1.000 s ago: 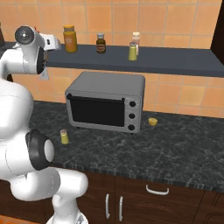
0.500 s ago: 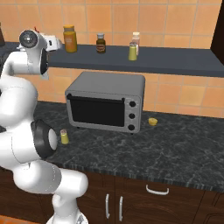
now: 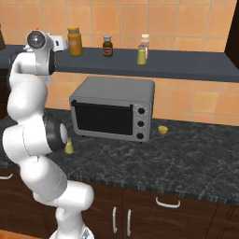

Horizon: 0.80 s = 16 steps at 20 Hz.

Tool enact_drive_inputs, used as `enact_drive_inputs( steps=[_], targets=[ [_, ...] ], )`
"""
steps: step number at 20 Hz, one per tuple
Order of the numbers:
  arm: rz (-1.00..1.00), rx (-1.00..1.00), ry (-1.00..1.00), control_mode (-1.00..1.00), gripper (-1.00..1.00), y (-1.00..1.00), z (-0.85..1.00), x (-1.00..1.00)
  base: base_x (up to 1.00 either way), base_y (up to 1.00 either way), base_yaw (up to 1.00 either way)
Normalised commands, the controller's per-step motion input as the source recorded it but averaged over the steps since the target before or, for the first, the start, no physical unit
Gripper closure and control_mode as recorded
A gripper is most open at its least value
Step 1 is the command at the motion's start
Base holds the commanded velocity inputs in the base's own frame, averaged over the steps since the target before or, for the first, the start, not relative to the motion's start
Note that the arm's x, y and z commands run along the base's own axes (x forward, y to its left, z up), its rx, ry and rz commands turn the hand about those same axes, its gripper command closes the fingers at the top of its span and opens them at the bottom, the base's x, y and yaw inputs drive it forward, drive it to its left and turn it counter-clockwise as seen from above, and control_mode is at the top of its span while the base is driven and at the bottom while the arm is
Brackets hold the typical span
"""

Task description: Put the shaker and condiment bottle from the counter next to their counterparts in the cabinet.

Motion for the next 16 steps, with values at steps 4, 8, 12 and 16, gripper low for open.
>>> enact_drive_inputs(
  steps=[4, 8, 12, 16],
  targets=[
    [0.0, 0.0, 0.0, -1.0, 1.0, 0.11, 0.0, 0.36, 0.0, 0.0, 0.0],
    [0.0, 0.0, 0.0, -1.0, 1.0, 0.11, 0.0, 0.32, 0.0, 0.0, 0.0],
    [0.0, 0.0, 0.0, -1.0, -1.0, 0.07, -0.01, 0.15, 0.0, 0.0, 0.0],
    [0.0, 0.03, -0.02, -1.0, -1.0, 0.0, 0.0, 0.0, 0.0, 0.0, 0.0]
  ],
)
